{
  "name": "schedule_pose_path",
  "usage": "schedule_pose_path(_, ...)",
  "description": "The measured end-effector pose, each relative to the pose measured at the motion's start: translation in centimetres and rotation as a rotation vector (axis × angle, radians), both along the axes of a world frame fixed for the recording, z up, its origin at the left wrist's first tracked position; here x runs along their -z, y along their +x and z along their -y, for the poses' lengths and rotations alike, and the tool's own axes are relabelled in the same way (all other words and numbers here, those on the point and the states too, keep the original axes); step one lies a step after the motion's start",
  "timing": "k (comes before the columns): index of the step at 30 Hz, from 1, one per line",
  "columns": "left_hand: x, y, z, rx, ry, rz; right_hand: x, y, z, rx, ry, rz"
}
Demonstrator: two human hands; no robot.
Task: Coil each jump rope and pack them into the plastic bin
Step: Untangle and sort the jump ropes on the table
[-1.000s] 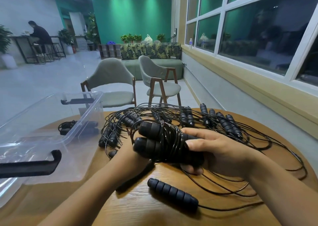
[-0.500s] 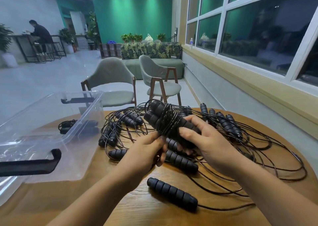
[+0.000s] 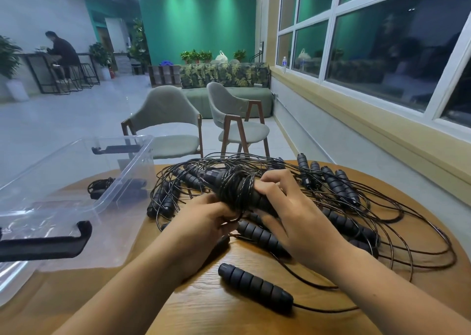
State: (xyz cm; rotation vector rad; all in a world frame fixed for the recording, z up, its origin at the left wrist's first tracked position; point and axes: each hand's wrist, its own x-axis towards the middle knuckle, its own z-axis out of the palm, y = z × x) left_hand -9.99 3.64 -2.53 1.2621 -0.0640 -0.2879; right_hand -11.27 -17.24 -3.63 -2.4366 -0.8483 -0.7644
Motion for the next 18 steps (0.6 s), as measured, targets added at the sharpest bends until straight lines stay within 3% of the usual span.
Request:
schedule_pose_path(8,-1.3,-0.2,-1.7,0.202,-0.215,-0.061,-0.1,0.6,0.2,0.043,-0.105,0.131)
schedule_pose_path(14,-2.0,-0.3,-2.2,0.055,-0.111,-0.067,0.0,0.3,-0.3,0.021,-0.126,0.108)
schedule_pose_path(18,-2.5,-0.5,-3.8,0.016,-0.026,-0.002,-0.2,-0.1,-0.9,-0.061,-0.038,-0.005)
